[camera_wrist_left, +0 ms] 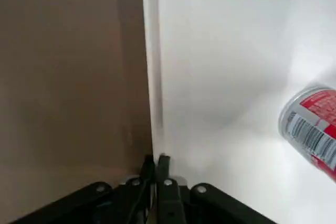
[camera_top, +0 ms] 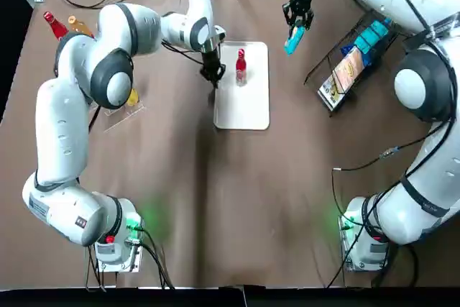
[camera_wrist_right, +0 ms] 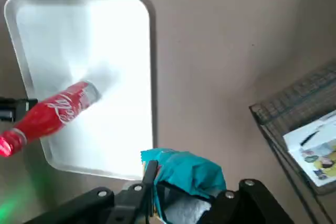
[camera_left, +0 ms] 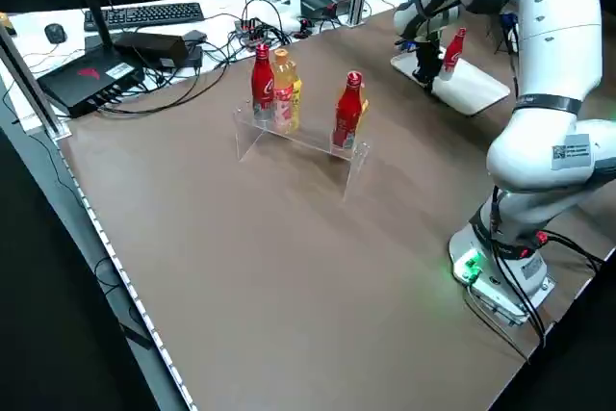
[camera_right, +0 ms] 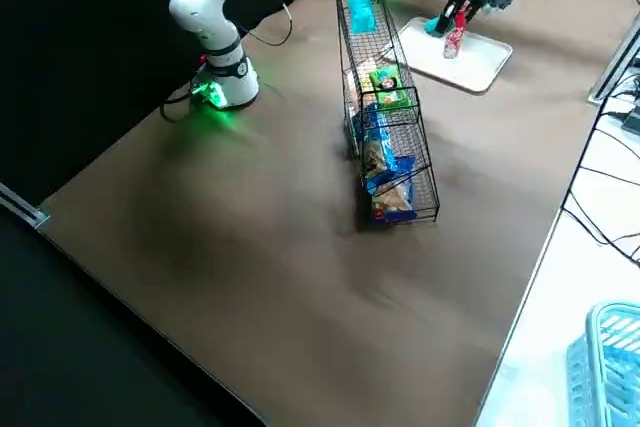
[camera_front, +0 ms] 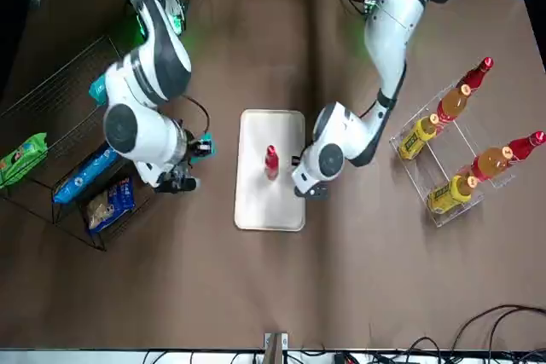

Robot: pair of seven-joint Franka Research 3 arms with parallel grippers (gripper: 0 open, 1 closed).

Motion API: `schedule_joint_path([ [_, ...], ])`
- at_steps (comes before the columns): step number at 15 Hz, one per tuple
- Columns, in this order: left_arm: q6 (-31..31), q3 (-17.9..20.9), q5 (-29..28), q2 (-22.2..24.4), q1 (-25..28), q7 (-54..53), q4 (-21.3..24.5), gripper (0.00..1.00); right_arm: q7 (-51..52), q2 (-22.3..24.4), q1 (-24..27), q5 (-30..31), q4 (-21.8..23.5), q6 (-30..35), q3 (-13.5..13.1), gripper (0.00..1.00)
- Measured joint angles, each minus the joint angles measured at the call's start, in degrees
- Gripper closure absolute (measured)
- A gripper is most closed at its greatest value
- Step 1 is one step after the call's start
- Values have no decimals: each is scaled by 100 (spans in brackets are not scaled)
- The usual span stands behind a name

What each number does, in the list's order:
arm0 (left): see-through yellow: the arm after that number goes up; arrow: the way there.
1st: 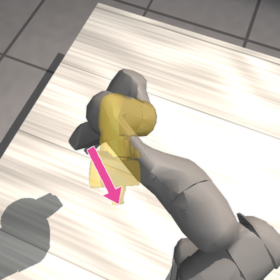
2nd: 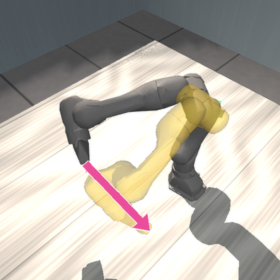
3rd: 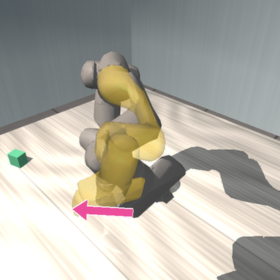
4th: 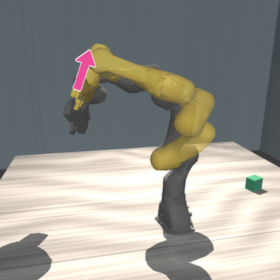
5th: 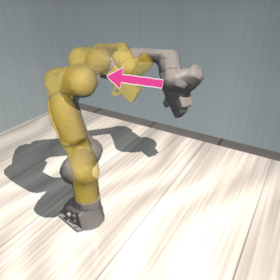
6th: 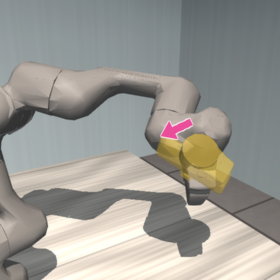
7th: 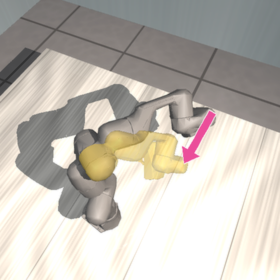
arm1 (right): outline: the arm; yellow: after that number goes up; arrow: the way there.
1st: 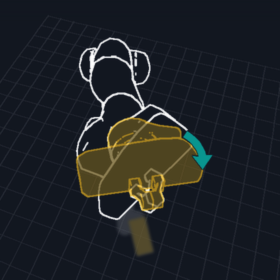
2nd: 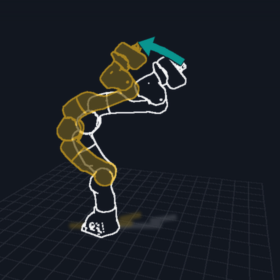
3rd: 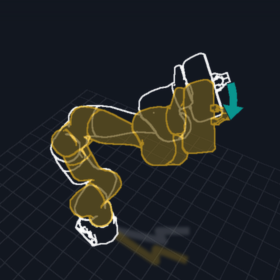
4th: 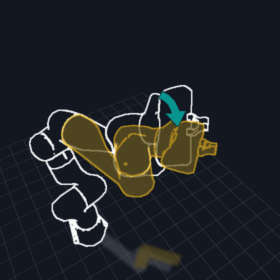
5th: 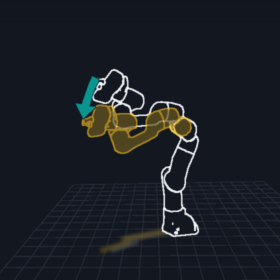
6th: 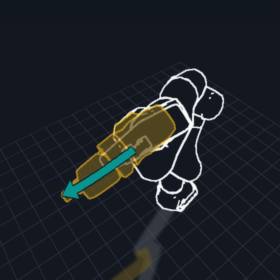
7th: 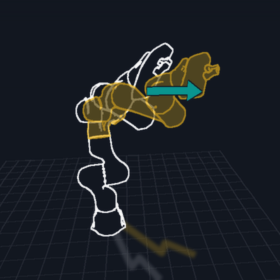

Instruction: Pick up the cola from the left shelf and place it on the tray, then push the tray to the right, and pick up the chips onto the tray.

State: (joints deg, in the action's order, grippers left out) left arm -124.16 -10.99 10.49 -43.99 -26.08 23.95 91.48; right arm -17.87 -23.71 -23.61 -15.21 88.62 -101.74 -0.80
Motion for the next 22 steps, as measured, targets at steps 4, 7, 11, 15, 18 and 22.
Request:
schedule_joint_path([
  [4, -285, 8, 45, -27, -131, 118, -4, 82, -170, -600, -223, -164, 25, -656, 5, 100],
  [7, -389, 50, 45, 61, 141, 114, -135, 56, -186, -941, -311, -404, 22, -1153, 4, 100],
  [11, -7, 38, -368, 880, 1346, -199, -245, 7, -167, -1148, -330, -415, 20, -1180, 2, 100],
  [15, 675, 43, -785, 1486, 1835, -200, -253, 0, 439, -1369, -503, -415, 20, -1500, 11, 100],
  [18, 1441, 44, -1452, 2106, 2063, -372, -278, 0, 1409, -1494, -540, -416, 21, -1562, 8, 100],
  [22, 2523, 28, -1774, 3126, 2345, -1130, -295, 0, 2146, -1688, -540, -426, 18, -1902, 6, 99],
])
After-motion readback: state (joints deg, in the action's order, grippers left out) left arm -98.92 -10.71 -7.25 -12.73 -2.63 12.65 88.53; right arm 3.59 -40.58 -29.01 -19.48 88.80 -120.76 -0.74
